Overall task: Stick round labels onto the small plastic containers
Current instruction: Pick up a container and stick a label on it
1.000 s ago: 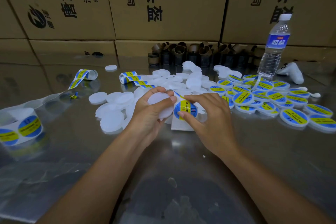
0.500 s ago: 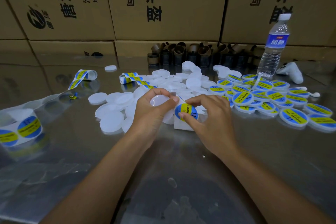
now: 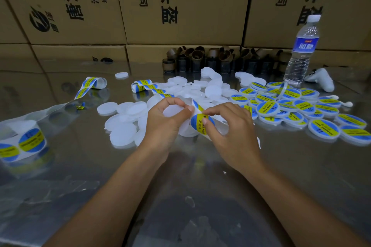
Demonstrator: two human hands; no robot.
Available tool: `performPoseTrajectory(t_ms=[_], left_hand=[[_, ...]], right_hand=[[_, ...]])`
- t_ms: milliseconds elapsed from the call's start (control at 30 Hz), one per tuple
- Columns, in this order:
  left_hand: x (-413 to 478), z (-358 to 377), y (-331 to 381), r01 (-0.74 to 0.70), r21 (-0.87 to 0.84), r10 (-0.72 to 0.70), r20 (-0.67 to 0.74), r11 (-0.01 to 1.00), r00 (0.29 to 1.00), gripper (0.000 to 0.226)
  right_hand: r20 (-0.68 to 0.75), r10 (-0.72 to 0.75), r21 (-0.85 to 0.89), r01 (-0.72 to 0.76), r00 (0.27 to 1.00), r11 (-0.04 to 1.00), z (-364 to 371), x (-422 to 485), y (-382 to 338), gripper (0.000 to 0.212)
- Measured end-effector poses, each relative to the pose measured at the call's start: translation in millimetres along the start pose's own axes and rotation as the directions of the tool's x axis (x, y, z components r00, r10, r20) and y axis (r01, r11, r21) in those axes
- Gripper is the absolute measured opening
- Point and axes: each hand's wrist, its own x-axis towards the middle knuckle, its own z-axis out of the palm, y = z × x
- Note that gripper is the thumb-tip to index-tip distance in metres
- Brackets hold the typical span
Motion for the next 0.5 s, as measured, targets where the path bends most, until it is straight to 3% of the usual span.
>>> performPoseTrajectory(t_ms=[233,500], left_hand=[[-0.5,0.8,0.2,0.024,0.027,-0.023,-0.027,0.999,0.999,0.028],[0.4,2.2,-3.7,-0.06,0.142,0.063,-0.017,0.988,0.998,0.022]], right_hand=[[0.006,0.01,0.009,-0.01,1.0,1.0,-0.5,0.2,-1.6,0.005],[0.017,0.04,0.097,-0.041,0.999,0.994,-1.2,0.1,-3.4,0.004]])
